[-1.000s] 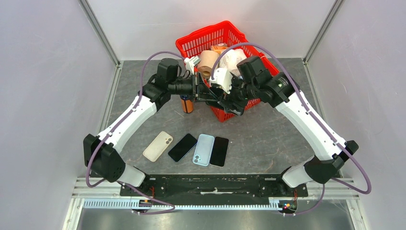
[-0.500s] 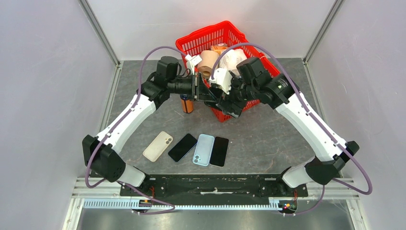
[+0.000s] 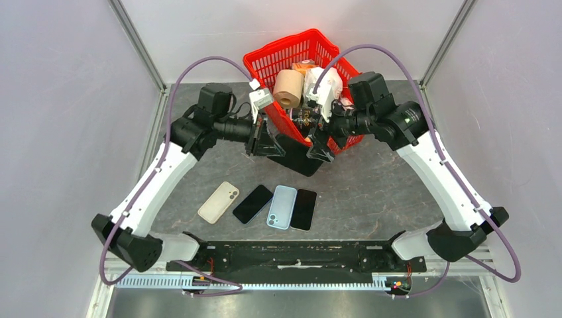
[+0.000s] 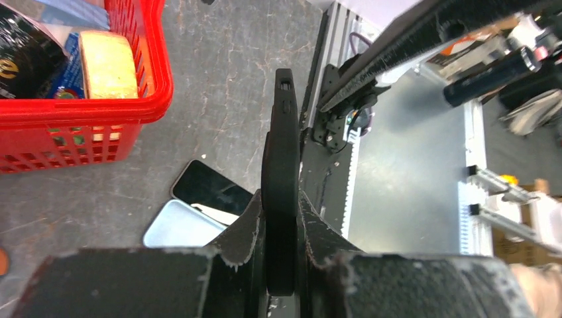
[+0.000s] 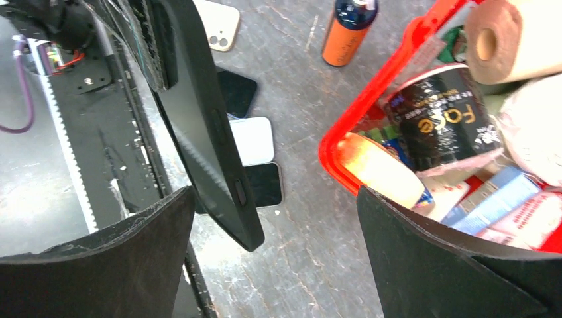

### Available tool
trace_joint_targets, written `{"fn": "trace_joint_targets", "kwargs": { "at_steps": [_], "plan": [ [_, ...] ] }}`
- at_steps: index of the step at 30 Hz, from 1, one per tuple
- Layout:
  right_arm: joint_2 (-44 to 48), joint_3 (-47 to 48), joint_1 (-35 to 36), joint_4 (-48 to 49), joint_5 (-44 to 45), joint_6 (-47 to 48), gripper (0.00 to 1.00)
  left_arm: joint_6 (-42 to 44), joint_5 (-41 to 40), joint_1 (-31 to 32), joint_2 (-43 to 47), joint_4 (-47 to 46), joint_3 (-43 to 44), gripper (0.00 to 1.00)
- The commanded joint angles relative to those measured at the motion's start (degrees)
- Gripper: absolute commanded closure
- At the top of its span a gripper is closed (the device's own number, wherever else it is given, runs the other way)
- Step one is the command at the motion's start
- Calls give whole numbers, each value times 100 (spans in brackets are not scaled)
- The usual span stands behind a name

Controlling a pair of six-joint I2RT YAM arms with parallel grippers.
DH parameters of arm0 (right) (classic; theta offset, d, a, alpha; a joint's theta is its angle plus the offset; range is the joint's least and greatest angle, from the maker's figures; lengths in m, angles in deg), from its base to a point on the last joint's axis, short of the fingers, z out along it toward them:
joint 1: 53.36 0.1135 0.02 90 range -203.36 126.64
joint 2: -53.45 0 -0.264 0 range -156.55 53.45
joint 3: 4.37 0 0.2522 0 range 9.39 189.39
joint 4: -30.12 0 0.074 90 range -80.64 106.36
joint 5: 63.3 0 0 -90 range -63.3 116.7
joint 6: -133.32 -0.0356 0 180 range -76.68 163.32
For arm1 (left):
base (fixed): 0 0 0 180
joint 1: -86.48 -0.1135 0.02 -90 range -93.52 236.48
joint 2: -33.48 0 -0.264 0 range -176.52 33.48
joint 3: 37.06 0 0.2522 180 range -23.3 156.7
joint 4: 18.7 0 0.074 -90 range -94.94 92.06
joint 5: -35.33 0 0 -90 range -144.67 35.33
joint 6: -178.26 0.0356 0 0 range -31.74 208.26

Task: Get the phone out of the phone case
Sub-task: Pick up the phone at the center of the board.

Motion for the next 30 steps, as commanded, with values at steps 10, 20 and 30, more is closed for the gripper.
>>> {"fn": "trace_joint_targets", "kwargs": {
  "at_steps": [10,20,30],
  "plan": [
    [-150,357,-176,-275,-1657,-153,3,1329,-262,14,892,545,249,98],
    [-290,304,-175,-418,-2221,24,7,1036,75,15,1025,268,189,98],
    [-407,-120,-174,-386,-2659,142,23,837,106,13,1073,122,171,98]
  ]
}}
